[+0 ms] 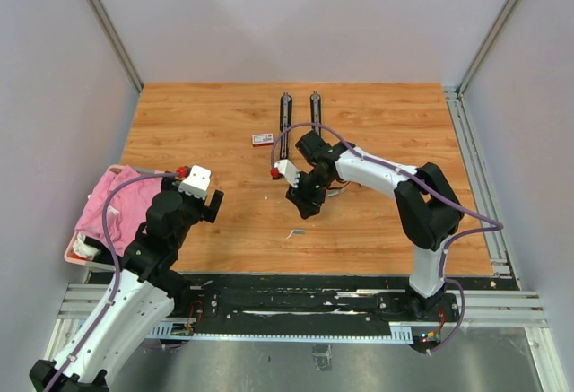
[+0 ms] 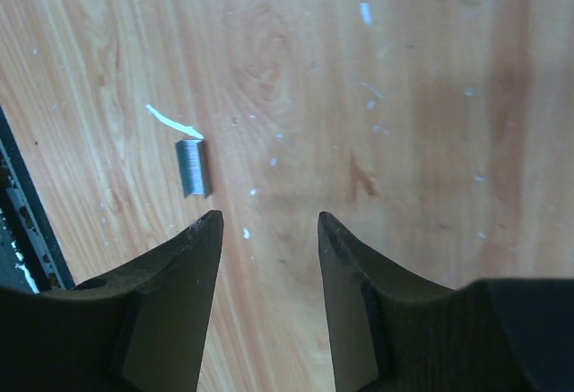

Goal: Unload the staples from the stapler
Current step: Pick up the staple from the center of the board.

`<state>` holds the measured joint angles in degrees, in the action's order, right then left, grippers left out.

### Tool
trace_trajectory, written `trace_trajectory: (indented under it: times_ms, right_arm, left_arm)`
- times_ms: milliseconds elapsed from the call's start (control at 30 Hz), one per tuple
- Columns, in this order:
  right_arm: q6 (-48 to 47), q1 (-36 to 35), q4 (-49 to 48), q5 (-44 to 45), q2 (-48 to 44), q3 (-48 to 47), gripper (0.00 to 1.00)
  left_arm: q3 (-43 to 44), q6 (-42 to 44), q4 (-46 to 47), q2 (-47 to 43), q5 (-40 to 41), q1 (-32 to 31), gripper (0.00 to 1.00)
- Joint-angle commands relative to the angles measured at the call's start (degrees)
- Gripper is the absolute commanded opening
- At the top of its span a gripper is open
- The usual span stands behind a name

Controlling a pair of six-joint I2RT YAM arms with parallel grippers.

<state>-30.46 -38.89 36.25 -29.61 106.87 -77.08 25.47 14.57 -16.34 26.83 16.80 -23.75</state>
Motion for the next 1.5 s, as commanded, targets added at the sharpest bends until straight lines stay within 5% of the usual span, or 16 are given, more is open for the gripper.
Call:
trace_trajectory:
  times_ms: [0, 1467]
  right_arm:
    - [-3.1, -3.0, 4.7, -1.9, 1.2, -2.7, 0.48]
    - [-4.1, -10.5, 5.4, 7.7, 8.4, -3.8, 0.34]
  left_arm:
    - [-0.2, 0.4, 2.0, -0.6, 0.4, 0.5, 0.98]
    - [-0.3, 0.4, 2.2, -0.4, 0.8, 0.6, 0.98]
